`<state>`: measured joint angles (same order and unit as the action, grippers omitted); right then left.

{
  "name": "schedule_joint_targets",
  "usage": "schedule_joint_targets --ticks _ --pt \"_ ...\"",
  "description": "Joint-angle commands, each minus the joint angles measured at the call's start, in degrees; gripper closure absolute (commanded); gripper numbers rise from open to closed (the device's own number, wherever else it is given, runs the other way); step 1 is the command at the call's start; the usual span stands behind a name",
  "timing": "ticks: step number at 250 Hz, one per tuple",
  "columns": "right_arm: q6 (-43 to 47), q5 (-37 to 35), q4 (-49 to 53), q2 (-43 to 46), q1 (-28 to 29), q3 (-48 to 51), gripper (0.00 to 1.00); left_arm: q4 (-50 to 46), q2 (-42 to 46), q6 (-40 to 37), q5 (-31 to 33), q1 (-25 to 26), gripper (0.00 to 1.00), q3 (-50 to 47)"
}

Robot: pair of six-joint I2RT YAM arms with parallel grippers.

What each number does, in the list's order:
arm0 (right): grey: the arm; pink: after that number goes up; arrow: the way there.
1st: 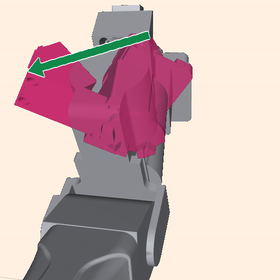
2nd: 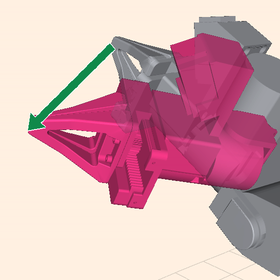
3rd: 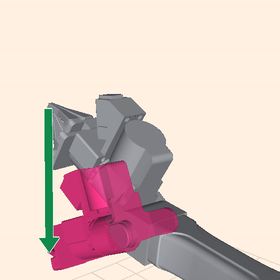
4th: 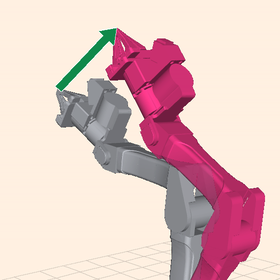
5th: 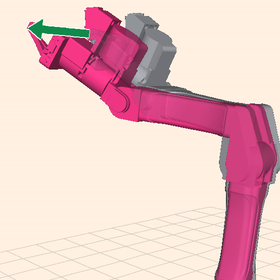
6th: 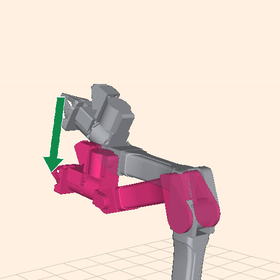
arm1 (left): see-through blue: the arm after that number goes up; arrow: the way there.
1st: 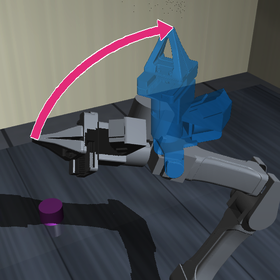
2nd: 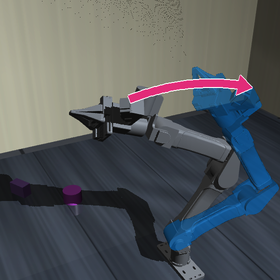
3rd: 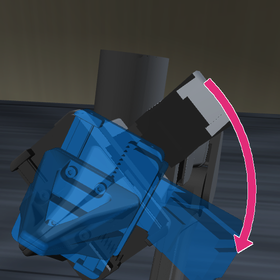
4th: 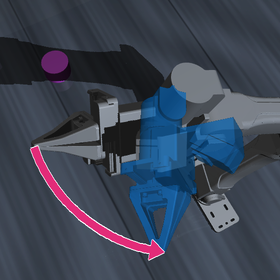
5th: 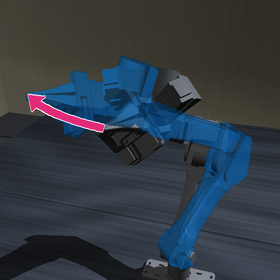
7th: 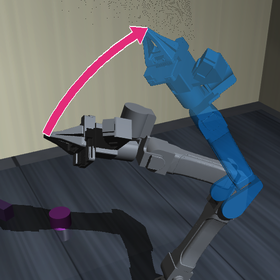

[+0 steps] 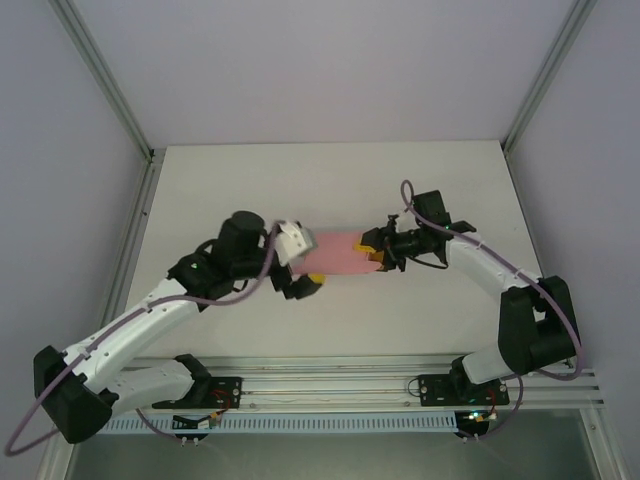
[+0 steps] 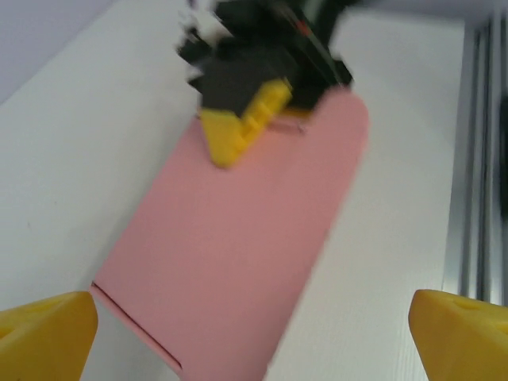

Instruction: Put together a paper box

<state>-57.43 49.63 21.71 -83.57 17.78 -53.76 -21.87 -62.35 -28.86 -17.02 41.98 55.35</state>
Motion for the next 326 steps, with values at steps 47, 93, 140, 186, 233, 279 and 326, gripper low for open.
schedule_joint_targets --ticks 47,93,140,186,233,279,326 --pt "-8.28 13.61 9.44 -2.20 -0.78 -0.82 0.67 -15.29 -13.28 -21.00 14.29 7.54 0.02 8.27" --pt "-7.91 13.91 11.07 -3.16 -0.98 -0.79 0.67 -13.61 -18.16 -22.10 18.91 9.60 0.16 11.44" --pt "-10.73 15.41 8.88 -5.29 -1.33 1.24 0.65 -7.59 -16.39 -22.52 17.72 9.79 0.51 10.03" --pt "-12.53 15.50 6.43 -4.68 -1.50 1.46 0.55 -6.61 -15.86 -22.99 18.23 9.88 0.64 9.46" --pt "-4.52 8.16 14.03 -1.32 -4.42 -1.85 0.00 -4.74 -15.13 -21.88 18.86 9.70 0.74 7.57" --pt "16.64 -14.55 23.37 12.28 -16.08 -7.47 0.00 -11.83 -15.84 -19.16 13.29 6.42 0.74 8.53" --pt "37.87 -14.84 1.17 31.06 -18.33 2.65 0.00 -25.00 -23.25 -19.32 2.98 -0.19 0.72 14.73"
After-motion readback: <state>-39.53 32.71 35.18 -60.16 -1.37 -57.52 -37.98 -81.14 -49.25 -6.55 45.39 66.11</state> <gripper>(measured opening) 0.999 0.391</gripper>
